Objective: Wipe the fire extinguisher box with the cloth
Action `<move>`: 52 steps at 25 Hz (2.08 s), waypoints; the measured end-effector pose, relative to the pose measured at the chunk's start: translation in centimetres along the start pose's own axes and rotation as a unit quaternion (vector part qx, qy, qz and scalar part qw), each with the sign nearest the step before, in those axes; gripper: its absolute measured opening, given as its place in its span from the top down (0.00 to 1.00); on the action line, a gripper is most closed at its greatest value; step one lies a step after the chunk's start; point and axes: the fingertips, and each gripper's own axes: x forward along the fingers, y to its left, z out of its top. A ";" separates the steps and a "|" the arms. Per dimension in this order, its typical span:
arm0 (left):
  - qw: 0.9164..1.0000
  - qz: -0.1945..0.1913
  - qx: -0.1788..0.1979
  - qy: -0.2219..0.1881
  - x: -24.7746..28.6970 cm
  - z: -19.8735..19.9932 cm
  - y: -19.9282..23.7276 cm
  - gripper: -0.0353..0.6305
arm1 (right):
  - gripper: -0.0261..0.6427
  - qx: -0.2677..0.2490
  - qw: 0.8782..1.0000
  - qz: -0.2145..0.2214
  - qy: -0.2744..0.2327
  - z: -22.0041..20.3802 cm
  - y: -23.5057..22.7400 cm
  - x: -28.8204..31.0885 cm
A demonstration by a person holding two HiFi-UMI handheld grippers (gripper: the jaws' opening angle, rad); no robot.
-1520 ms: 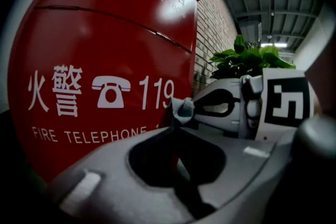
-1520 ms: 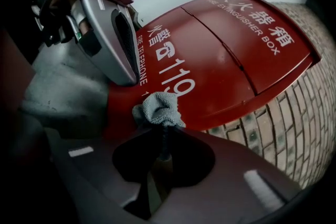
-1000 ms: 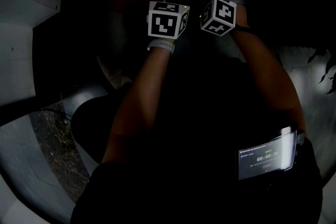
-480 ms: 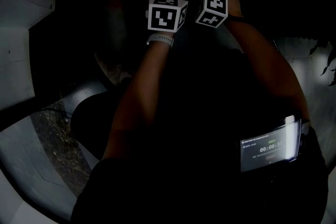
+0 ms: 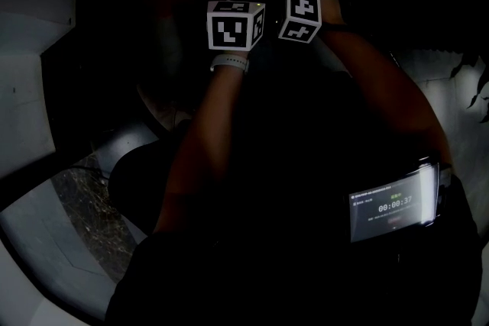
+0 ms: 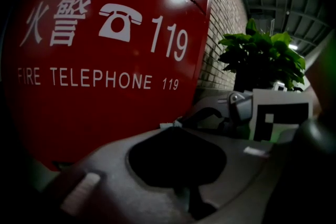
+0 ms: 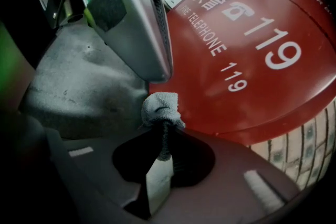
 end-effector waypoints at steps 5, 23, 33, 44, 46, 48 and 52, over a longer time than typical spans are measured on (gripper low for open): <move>1.000 -0.007 -0.012 0.007 0.2 -0.5 -0.2 0.95 | 0.90 0.001 1.000 0.018 0.002 -0.1 0.8 0.8; 0.996 0.020 -0.018 -0.086 -11.3 9.3 1.3 0.95 | 0.90 -0.011 0.996 0.014 -0.090 6.9 0.2 -4.6; 0.987 0.040 0.005 -0.158 -26.2 20.0 4.5 0.95 | 0.90 -0.058 0.979 -0.064 -0.185 16.7 -6.7 -15.8; 0.961 0.083 0.087 -0.250 -36.6 34.5 6.9 0.95 | 0.90 -0.120 0.933 -0.212 -0.265 28.1 -28.2 -35.5; 0.958 0.091 0.095 -0.255 -37.3 36.7 7.0 0.95 | 0.90 -0.115 0.935 -0.217 -0.258 29.3 -32.0 -35.6; 0.956 0.098 0.100 -0.258 -37.6 38.4 7.1 0.95 | 0.90 -0.102 0.941 -0.208 -0.248 30.6 -35.3 -34.8; 0.957 0.111 0.111 -0.245 -37.3 39.5 7.8 0.95 | 0.90 -0.090 0.957 -0.174 -0.213 33.2 -39.7 -31.1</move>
